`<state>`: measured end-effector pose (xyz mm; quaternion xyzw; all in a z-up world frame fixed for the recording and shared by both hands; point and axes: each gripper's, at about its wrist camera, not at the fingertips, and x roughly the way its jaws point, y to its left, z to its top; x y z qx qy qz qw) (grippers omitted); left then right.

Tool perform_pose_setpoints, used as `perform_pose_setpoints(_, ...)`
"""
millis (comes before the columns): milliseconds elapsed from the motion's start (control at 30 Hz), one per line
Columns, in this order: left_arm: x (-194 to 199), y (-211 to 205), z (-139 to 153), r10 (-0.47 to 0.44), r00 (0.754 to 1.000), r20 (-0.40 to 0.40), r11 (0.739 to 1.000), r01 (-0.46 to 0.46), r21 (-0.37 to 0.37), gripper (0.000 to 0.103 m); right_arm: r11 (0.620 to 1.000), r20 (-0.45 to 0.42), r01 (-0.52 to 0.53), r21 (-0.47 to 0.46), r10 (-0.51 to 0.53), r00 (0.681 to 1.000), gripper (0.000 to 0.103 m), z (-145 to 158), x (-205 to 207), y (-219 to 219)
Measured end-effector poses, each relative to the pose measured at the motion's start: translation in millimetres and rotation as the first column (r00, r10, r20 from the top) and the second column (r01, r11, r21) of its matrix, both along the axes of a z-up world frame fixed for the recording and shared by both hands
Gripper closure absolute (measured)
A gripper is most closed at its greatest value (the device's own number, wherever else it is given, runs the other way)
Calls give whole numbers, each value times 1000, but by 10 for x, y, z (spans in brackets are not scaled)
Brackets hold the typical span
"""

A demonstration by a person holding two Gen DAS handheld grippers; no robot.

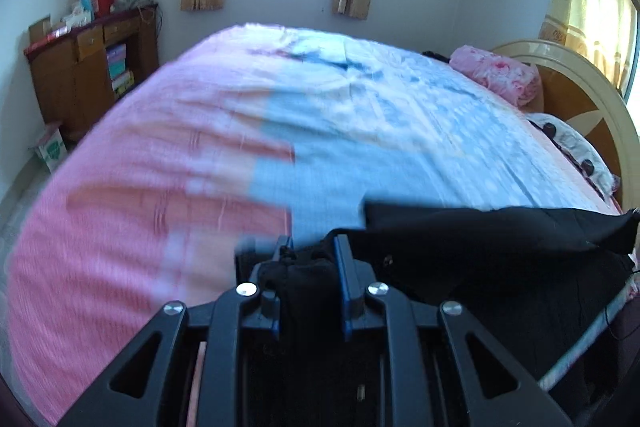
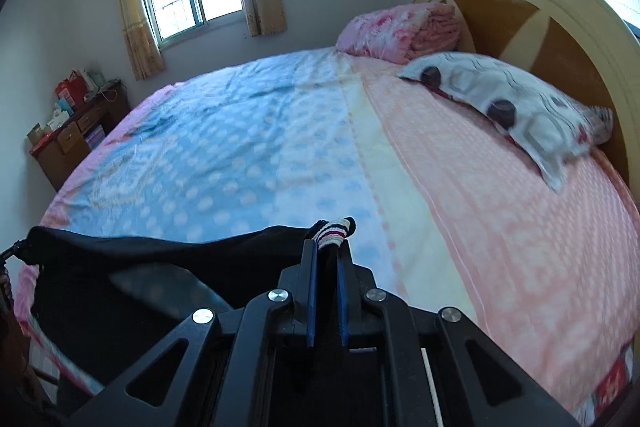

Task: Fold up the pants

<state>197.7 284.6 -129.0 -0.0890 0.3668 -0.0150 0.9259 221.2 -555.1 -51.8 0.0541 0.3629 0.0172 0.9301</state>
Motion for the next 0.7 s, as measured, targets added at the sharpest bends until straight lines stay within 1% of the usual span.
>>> perform_pose_setpoints(100, -235, -13, -251, -4, 999, -34, 1000, 3, -21, 81, 999, -43, 28, 35, -26, 999, 95, -257, -272, -114)
perform_pose_setpoints(133, -286, -28, -301, -6, 999, -40, 1000, 5, -20, 81, 999, -59, 37, 33, -35, 998, 95, -352, -362, -127)
perform_pose_setpoints(200, -400, -66, -421, -14, 999, -47, 1000, 13, -12, 80, 1000, -96, 30, -2, -30, 995, 94, -527, -501, -89)
perform_pose_setpoints(233, -444, -72, -460, -15, 999, -44, 1000, 14, -10, 79, 1000, -110, 19, -5, -19, 994, 94, -589, -566, -75)
perform_pose_setpoints(300, -528, -107, -513, -18, 999, -34, 1000, 18, 11, 77, 1000, -113, 20, -24, -22, 993, 93, -656, -683, -51)
perform_pose_setpoints(333, -550, -116, -521, -20, 999, -29, 1000, 20, 16, 77, 999, -110, 32, -36, -35, 993, 90, -662, -741, -41)
perform_pose_setpoints(400, -615, -136, -530, -32, 999, -15, 999, 32, 30, 76, 996, -110, 75, -49, -80, 991, 76, -621, -839, -42)
perform_pose_setpoints(433, -631, -151, -537, -35, 999, -13, 998, 36, 44, 76, 990, -97, 110, -83, -118, 988, 68, -567, -907, -18)
perform_pose_setpoints(467, -646, -161, -540, -42, 999, -8, 997, 42, 57, 76, 983, -70, 139, -124, -148, 987, 68, -480, -983, 55)
perform_pose_setpoints(500, -656, -164, -541, -45, 999, 1, 997, 44, 63, 76, 980, -47, 141, -139, -149, 988, 67, -400, -1023, 146)
perform_pose_setpoints(533, -657, -160, -547, -45, 999, 3, 997, 45, 67, 76, 980, -24, 128, -150, -133, 991, 67, -314, -1053, 290)
perform_pose_setpoints(600, -660, -151, -559, -49, 999, 8, 997, 48, 68, 76, 986, 9, 44, -159, -44, 999, 60, -198, -1090, 716)
perform_pose_setpoints(633, -657, -139, -566, -47, 999, 9, 997, 46, 64, 76, 988, 15, -53, -148, 56, 998, 49, -187, -1085, 1085)
perform_pose_setpoints(667, -660, -136, -575, -47, 999, 12, 997, 46, 63, 76, 978, 13, -141, -151, 145, 989, 44, -208, -1052, 1407)
perform_pose_setpoints(700, -673, -140, -579, -49, 999, 17, 997, 48, 67, 76, 960, 9, -223, -169, 228, 974, 44, -257, -1017, 1736)
